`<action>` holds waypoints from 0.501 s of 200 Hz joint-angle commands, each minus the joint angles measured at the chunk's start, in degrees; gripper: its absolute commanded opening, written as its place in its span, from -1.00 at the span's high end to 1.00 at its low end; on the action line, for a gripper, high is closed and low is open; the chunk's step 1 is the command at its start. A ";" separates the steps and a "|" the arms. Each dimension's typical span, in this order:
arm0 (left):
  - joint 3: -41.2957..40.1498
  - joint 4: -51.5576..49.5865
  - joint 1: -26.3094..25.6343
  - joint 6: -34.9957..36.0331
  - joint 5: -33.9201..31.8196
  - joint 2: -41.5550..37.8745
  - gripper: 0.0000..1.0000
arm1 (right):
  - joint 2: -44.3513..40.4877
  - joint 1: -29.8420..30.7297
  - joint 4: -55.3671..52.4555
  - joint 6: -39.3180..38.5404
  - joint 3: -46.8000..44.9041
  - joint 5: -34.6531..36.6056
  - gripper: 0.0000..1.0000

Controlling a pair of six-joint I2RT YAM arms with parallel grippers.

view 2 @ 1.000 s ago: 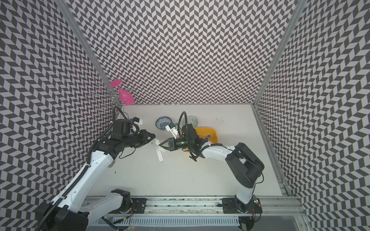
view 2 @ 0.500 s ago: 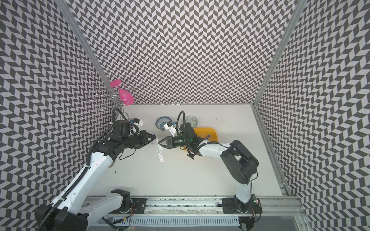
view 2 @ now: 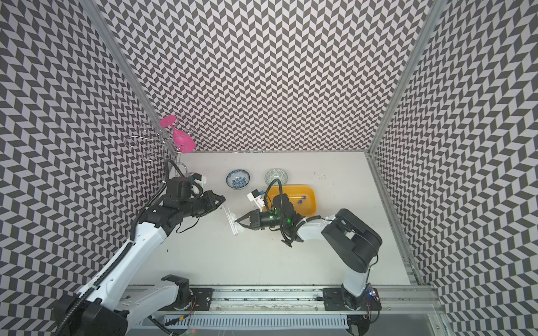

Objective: Wipe the exteriors of test tubes
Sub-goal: Wipe the dirt from the test tube.

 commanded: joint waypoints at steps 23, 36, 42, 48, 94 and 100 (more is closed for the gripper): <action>0.31 0.63 0.03 -0.08 -0.84 -2.89 0.72 | -0.99 -0.31 5.88 3.70 0.02 0.28 1.00; 0.21 -0.21 0.01 -0.04 -0.80 -3.73 0.72 | 0.13 -0.59 4.37 3.19 1.40 0.35 1.00; 0.06 -0.48 0.04 -0.04 -0.50 -3.98 0.72 | 0.79 -0.68 4.09 3.12 2.11 0.35 1.00; -0.08 -0.66 0.03 -0.10 -0.12 -4.32 0.72 | 1.49 -0.77 4.02 3.18 2.84 0.32 1.00; -0.48 -0.68 -0.08 -1.10 1.79 -5.38 0.72 | 7.07 -0.95 4.60 5.15 10.16 -0.53 1.00; -0.41 -0.77 -0.15 -1.01 1.79 -5.34 0.72 | 7.68 -1.05 4.80 5.53 11.15 -0.61 1.00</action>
